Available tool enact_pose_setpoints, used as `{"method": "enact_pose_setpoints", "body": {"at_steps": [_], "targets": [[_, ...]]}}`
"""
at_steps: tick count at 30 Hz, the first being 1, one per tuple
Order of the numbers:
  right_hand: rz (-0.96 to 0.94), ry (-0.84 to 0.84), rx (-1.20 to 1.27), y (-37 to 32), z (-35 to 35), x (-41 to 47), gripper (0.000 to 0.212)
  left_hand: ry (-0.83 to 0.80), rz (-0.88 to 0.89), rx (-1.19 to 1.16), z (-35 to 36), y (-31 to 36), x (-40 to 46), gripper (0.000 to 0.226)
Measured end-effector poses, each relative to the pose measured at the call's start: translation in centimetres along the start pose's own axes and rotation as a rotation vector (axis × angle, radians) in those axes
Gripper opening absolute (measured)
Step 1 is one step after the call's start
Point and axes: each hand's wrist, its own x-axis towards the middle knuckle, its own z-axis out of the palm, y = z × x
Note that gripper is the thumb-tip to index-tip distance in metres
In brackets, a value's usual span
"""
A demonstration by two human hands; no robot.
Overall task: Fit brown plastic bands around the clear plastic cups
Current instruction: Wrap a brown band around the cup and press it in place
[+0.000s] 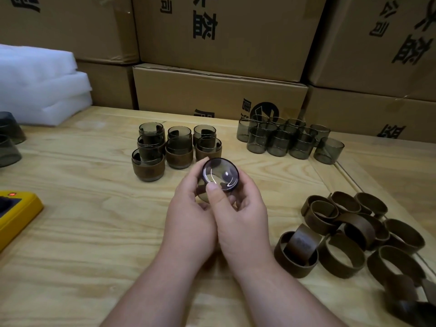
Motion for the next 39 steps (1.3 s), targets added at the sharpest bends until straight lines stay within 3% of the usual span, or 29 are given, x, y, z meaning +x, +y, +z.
{"method": "enact_pose_setpoints", "body": {"at_steps": [5,10,15,20,24,32,35,39], "targets": [[0.004,0.020,0.007,0.2,-0.1,0.1,0.046,-0.028,0.087,0.224,-0.3,0.3,-0.1,0.065],[0.011,0.111,0.038,0.0,-0.3,0.3,0.059,-0.104,0.161,0.254,-0.1,0.4,-0.5,0.066],[0.031,0.202,0.072,-0.2,-0.5,0.6,0.059,-0.161,0.150,0.274,0.2,0.2,-0.6,0.073],[0.067,0.290,0.051,0.1,-0.8,1.0,0.038,-0.163,0.124,0.273,0.0,0.2,-0.6,0.080],[0.110,0.291,0.087,0.2,-0.7,1.0,0.035,-0.156,0.109,0.242,-0.1,0.0,-0.6,0.078],[0.175,0.103,0.134,0.5,-1.1,1.4,0.027,-0.042,0.002,-0.042,-0.2,-0.2,0.5,0.059],[0.161,-0.030,0.111,0.4,-1.2,1.4,0.038,0.014,-0.004,-0.129,-0.5,-0.3,0.7,0.045],[0.154,-0.197,0.028,0.0,-1.9,1.9,0.067,0.017,-0.018,-0.159,-0.5,-0.4,0.8,0.048]]}}
